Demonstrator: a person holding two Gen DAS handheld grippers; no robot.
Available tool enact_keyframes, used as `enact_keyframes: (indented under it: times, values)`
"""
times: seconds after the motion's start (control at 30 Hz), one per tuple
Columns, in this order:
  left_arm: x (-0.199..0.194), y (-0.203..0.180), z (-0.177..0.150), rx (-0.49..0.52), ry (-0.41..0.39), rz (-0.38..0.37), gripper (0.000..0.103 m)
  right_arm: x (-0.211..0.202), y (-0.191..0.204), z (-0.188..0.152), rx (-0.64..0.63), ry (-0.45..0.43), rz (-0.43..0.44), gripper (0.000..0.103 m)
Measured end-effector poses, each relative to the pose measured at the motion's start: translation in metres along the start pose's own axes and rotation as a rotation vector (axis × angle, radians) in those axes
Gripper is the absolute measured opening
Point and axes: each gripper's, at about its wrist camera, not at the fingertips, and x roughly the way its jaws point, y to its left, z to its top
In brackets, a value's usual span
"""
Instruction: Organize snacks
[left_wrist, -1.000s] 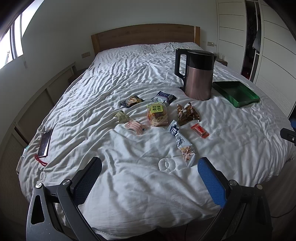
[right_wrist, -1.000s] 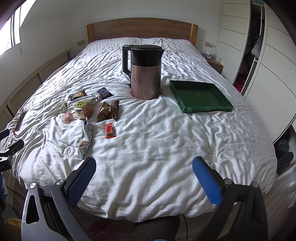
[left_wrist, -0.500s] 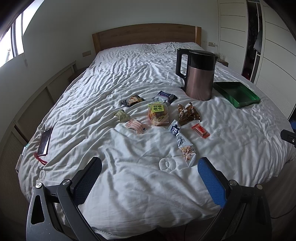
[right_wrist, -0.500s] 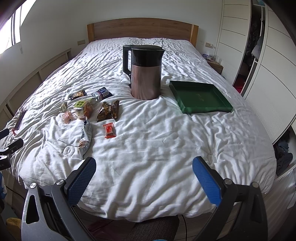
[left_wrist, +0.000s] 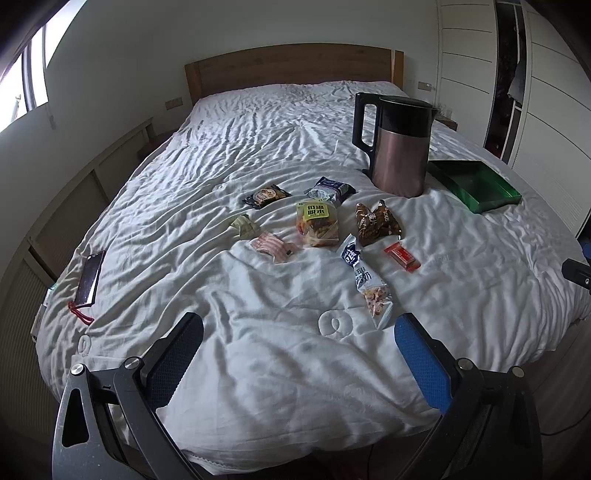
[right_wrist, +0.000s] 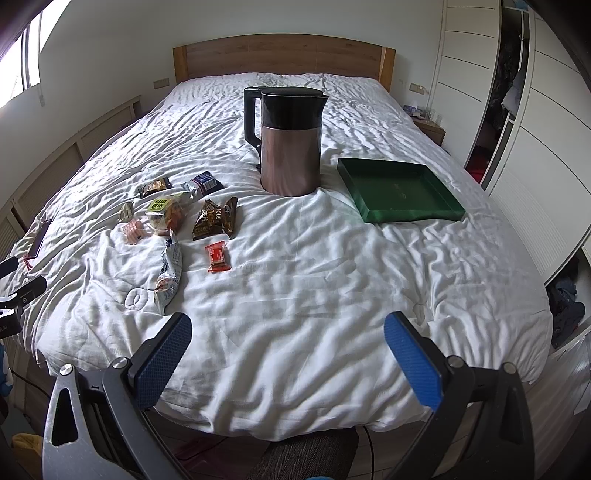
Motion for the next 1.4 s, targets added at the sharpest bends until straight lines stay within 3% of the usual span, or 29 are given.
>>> enact_keyframes:
  times: [0.87,1.4]
  values:
    - [0.004,-0.001,-0.01,-0.011,0.03,0.0,0.102,0.003,0.002,-0.001,-0.007,0.003,0.005,0.103]
    - [0.046,-0.012,0.017,-0.035,0.144,-0.032,0.102,0.058,0.04,0.019,-0.088,0.059,0.137,0.103]
